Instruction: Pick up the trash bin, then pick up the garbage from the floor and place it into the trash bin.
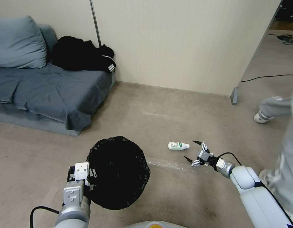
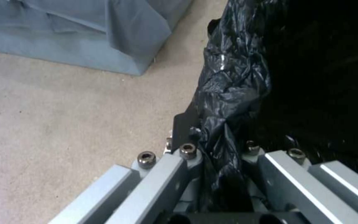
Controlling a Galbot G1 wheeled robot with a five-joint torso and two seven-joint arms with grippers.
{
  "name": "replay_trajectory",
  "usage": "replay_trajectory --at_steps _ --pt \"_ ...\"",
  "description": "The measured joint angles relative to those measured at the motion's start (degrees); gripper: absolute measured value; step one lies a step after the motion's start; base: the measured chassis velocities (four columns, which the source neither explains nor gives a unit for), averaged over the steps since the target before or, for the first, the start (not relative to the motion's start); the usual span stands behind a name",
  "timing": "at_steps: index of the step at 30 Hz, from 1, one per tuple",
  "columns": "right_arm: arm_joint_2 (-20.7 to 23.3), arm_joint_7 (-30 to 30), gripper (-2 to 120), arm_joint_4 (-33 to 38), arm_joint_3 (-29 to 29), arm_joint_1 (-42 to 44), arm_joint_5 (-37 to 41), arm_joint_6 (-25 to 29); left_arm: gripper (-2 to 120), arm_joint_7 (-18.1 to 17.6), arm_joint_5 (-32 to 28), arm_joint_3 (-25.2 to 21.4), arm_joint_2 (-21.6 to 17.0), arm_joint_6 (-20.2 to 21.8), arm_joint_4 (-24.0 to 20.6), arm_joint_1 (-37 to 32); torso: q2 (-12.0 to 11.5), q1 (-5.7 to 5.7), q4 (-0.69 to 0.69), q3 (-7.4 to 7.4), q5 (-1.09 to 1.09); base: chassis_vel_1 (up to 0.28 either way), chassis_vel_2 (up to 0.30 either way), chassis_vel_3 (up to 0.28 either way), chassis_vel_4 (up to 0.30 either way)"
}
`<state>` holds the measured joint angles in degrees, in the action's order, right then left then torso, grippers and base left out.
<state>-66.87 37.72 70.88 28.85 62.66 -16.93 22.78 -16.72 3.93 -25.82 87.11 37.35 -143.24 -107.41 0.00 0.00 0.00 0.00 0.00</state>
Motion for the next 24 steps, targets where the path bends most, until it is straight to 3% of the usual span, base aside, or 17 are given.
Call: replay_trajectory --at_steps 24 --pt "-5.86 -1.49 100 -16.85 -3.95 -9.01 -2.91 4.56 1 -0.10 0.40 -0.28 0.14 -0.10 0.00 -0.73 0.00 0.00 0.00 0.00 -0.01 0.000 0.000 0.000 0.000"
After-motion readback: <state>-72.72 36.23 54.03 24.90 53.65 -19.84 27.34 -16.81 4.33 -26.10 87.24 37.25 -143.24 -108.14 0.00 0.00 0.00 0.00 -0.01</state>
